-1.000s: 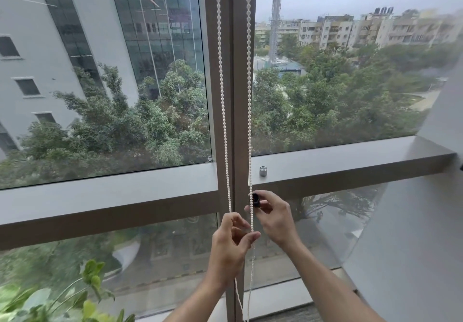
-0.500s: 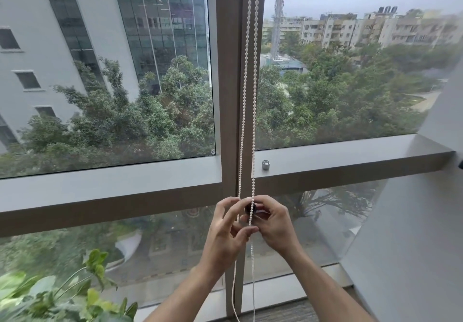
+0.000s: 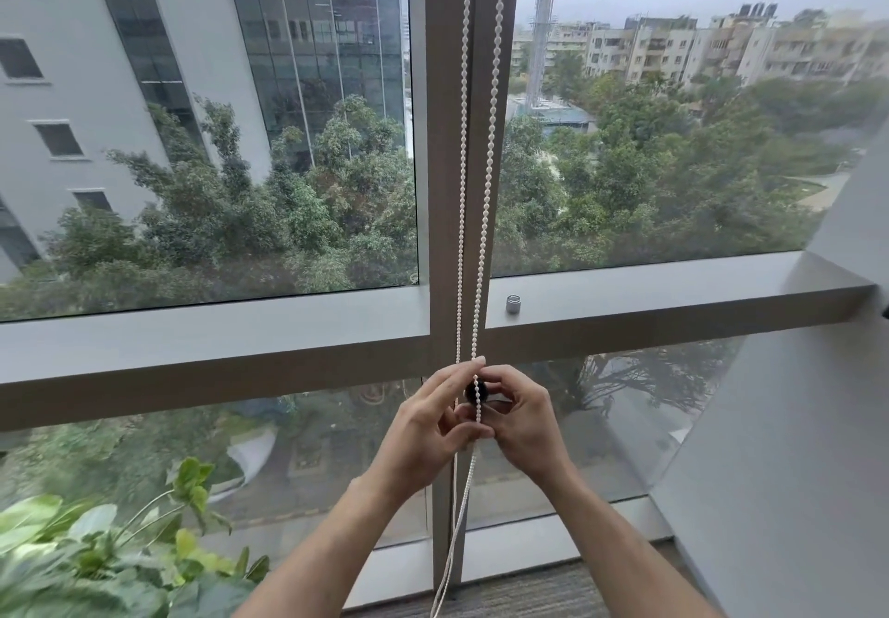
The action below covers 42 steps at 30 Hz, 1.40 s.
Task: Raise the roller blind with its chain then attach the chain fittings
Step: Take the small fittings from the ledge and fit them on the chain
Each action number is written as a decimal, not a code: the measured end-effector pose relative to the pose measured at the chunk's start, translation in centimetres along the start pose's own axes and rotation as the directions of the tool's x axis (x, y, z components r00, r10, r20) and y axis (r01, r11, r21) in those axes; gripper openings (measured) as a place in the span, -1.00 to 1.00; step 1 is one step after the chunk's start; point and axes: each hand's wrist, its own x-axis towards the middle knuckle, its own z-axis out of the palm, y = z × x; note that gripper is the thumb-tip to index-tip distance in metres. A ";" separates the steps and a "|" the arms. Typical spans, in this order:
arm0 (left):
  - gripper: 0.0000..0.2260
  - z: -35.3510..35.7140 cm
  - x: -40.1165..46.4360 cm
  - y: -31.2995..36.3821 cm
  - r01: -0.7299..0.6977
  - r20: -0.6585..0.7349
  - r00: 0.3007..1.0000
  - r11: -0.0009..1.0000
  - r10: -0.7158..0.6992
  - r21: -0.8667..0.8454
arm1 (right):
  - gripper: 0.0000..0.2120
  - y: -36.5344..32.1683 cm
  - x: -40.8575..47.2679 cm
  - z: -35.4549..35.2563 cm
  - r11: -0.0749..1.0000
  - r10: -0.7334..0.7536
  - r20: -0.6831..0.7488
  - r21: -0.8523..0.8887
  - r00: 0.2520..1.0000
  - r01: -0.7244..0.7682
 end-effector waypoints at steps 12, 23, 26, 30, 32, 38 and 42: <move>-0.44 -1.1 0.2 0.8 0.069 -0.073 0.995 0.997 -0.072 -0.041 | -0.68 -0.7 0.0 0.5 0.999 -0.040 -0.001 0.029 0.999 0.040; -0.56 -0.9 0.6 0.7 0.114 -0.128 0.981 0.968 -0.145 -0.224 | -0.57 -0.8 -0.4 0.6 0.987 0.022 0.064 0.160 0.998 -0.032; -0.57 -0.8 0.7 0.9 0.113 -0.130 0.980 0.960 -0.150 -0.257 | -0.61 -0.5 -0.2 0.2 0.985 0.020 0.090 0.167 0.996 -0.035; -0.57 -0.6 0.9 0.8 0.142 -0.138 0.971 0.934 -0.196 -0.328 | -0.65 -0.3 0.2 -0.2 0.981 0.025 0.095 0.187 0.995 -0.042; -0.56 -0.6 0.9 0.6 0.160 -0.139 0.965 0.919 -0.222 -0.360 | -0.64 -0.1 0.5 -0.6 0.985 0.036 0.063 0.169 0.997 -0.046; -0.55 -0.2 1.1 0.7 0.183 -0.137 0.955 0.883 -0.265 -0.433 | -0.76 1.4 3.6 -1.9 0.981 0.183 -0.208 -0.019 0.961 -0.191; -0.53 -0.1 1.2 1.1 0.195 -0.127 0.949 0.854 -0.288 -0.482 | -0.84 2.9 6.8 -2.3 0.916 0.187 -0.351 -0.275 0.917 -0.292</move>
